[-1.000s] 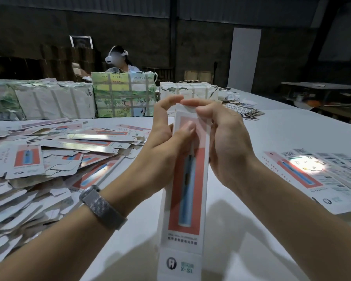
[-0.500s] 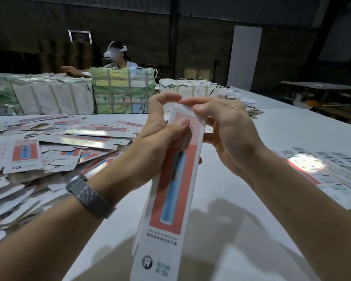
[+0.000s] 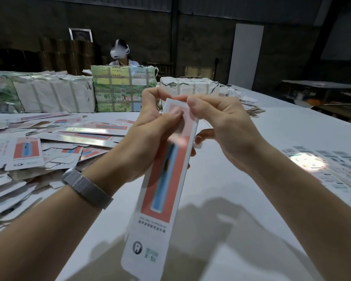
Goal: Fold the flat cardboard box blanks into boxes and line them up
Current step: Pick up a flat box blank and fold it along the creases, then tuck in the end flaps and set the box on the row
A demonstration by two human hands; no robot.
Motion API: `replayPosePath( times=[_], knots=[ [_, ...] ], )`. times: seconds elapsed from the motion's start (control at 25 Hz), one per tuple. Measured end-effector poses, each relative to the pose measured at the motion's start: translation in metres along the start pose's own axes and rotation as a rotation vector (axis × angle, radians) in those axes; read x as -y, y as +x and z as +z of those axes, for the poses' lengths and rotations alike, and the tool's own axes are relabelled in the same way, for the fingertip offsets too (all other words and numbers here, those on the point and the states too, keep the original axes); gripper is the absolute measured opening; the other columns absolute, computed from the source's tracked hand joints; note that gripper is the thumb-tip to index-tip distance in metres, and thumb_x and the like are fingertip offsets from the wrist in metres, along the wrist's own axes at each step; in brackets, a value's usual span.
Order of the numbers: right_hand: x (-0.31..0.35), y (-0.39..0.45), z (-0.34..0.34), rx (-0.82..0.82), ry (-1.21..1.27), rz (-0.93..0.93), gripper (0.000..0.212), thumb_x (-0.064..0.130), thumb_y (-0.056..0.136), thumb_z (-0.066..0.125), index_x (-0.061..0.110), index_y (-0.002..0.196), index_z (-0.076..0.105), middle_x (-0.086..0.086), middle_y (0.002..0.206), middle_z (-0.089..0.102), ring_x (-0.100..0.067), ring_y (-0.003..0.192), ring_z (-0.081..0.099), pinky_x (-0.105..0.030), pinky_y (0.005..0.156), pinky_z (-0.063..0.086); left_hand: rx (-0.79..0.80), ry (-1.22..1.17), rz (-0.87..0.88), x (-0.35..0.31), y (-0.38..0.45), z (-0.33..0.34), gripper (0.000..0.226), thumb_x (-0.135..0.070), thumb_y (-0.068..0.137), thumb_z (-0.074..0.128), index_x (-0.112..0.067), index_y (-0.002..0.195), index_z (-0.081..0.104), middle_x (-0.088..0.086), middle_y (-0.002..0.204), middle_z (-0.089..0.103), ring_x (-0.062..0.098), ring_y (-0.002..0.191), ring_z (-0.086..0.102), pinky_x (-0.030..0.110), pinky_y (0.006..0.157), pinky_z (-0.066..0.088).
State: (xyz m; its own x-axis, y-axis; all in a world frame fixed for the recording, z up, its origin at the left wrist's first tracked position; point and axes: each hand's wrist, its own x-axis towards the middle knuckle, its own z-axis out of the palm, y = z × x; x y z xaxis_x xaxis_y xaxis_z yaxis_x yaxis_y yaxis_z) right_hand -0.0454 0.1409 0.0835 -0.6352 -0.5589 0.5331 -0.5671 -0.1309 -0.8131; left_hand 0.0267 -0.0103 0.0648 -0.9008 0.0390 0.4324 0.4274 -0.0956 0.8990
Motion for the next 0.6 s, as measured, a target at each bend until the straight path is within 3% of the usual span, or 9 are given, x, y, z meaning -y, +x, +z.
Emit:
replayPosePath(
  times=[0.08,0.16,0.24,0.36,0.48,0.6],
  knots=[
    [-0.005,-0.002,0.008,-0.039,0.015,-0.043,0.024,0.019,0.103,0.049,0.017,0.106,0.072,-0.023,0.08,0.067,-0.05,0.067,0.06,-0.041,0.05,0.048,-0.034,0.001,0.046,0.002,0.0,0.003,0.018,-0.024,0.102,0.049,-0.026,0.106,0.031,0.012,0.082,0.064,0.025,0.061,0.066,0.032,0.053,0.056],
    [-0.007,-0.002,0.012,-0.083,0.013,-0.064,0.023,0.016,0.103,0.049,0.013,0.105,0.072,-0.025,0.084,0.064,-0.047,0.066,0.059,-0.044,0.049,0.048,-0.074,0.04,0.072,0.004,0.0,0.006,0.015,-0.019,0.107,0.043,-0.025,0.106,0.03,0.017,0.087,0.061,0.026,0.064,0.065,0.033,0.055,0.057],
    [-0.007,-0.002,0.015,-0.129,-0.008,-0.078,0.022,0.015,0.103,0.049,0.013,0.105,0.071,-0.021,0.095,0.062,-0.03,0.067,0.061,-0.037,0.051,0.05,-0.136,0.098,0.093,0.008,0.002,0.012,0.015,-0.016,0.108,0.041,-0.026,0.106,0.03,0.019,0.09,0.06,0.029,0.069,0.064,0.039,0.059,0.059],
    [-0.009,-0.003,0.019,-0.256,-0.247,-0.123,0.021,0.021,0.101,0.054,0.021,0.117,0.068,-0.001,0.111,0.058,-0.004,0.089,0.061,-0.023,0.078,0.052,-0.237,0.053,0.132,0.01,0.007,0.022,0.019,-0.013,0.108,0.042,-0.027,0.103,0.03,0.018,0.098,0.059,0.028,0.08,0.064,0.041,0.072,0.056],
    [-0.006,-0.008,0.025,-0.276,-0.551,-0.18,0.036,0.031,0.098,0.056,0.021,0.133,0.059,0.005,0.117,0.045,-0.009,0.107,0.053,-0.03,0.093,0.05,-0.31,-0.139,0.066,0.006,0.01,0.025,0.015,-0.016,0.108,0.043,-0.025,0.107,0.031,0.008,0.093,0.061,0.014,0.073,0.063,0.027,0.067,0.054],
    [0.002,-0.01,0.027,-0.157,-0.789,-0.099,0.064,0.051,0.089,0.052,0.021,0.145,0.047,0.008,0.121,0.035,-0.014,0.117,0.047,-0.037,0.097,0.05,-0.282,-0.273,0.004,0.003,0.01,0.022,0.013,-0.027,0.108,0.043,-0.02,0.112,0.034,0.006,0.089,0.063,0.014,0.073,0.065,0.028,0.069,0.056]
  ],
)
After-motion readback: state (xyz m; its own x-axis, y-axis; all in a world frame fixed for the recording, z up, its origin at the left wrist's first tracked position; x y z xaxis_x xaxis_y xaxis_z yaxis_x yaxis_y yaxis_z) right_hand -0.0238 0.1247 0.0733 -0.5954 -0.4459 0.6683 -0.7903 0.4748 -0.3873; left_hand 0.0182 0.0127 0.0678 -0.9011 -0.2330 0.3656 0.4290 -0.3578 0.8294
